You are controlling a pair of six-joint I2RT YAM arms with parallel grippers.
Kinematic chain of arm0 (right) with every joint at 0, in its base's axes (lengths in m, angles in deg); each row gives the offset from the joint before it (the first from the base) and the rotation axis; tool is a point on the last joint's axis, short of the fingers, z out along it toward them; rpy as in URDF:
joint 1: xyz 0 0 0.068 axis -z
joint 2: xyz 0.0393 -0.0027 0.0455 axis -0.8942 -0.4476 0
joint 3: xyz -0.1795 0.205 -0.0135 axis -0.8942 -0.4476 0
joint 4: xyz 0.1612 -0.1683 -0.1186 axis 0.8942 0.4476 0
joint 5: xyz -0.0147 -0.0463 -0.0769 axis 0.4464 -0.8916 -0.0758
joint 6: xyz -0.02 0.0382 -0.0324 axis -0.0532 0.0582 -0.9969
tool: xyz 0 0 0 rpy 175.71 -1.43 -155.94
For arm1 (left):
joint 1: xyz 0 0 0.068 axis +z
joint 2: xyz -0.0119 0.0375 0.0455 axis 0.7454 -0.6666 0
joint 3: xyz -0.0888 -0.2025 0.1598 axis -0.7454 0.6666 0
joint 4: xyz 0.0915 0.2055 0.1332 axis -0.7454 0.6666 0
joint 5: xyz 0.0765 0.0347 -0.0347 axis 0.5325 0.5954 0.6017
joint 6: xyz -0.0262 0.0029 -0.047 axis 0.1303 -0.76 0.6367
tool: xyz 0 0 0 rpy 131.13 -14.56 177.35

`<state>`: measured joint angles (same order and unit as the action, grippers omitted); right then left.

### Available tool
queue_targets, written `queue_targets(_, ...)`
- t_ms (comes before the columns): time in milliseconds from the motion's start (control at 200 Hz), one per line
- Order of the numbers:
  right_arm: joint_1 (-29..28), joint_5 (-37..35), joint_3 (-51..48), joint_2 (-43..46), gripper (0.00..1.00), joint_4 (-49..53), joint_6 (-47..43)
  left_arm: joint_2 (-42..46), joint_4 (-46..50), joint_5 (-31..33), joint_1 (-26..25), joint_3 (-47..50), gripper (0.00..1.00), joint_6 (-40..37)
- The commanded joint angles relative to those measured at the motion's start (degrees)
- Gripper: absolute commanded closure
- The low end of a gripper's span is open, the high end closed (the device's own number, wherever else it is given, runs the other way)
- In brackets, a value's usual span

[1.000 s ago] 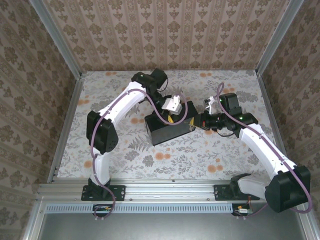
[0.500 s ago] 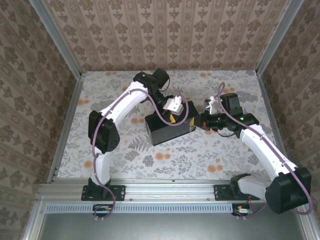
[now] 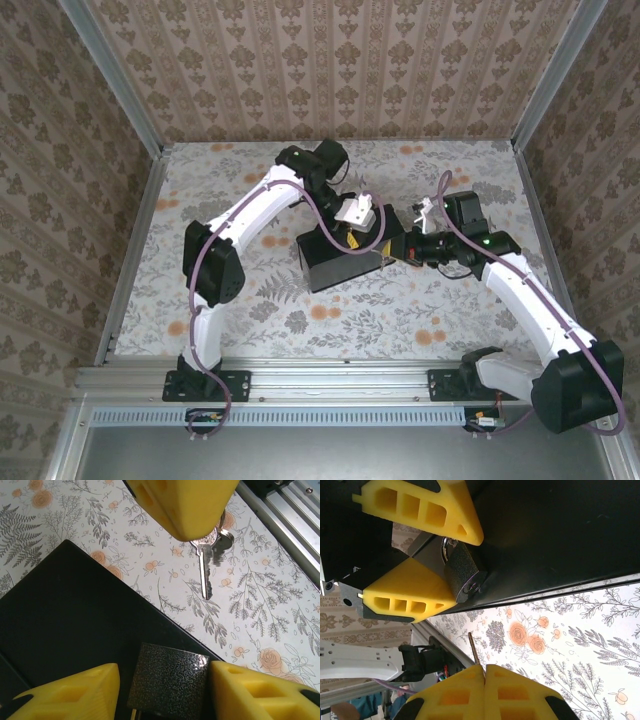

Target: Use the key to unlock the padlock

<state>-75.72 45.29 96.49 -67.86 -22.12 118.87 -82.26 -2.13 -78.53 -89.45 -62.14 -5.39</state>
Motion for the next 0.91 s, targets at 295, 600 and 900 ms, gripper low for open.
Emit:
queue_targets(295,1.0,2.5,-0.3,0.3,1.00,0.5,-0.6,-3.3,-0.3,-0.2,-0.3,1.3,0.75,0.6)
queue_targets(600,2.8,3.3,2.0,-0.4,1.00,-1.6,0.7,5.4,-16.4,-4.9,1.6,12.2,0.89,9.2)
queue_targets(900,4.9,6.6,2.3,-3.3,1.00,-5.4,2.1,9.4,-24.3,-7.8,2.9,19.4,0.90,12.6)
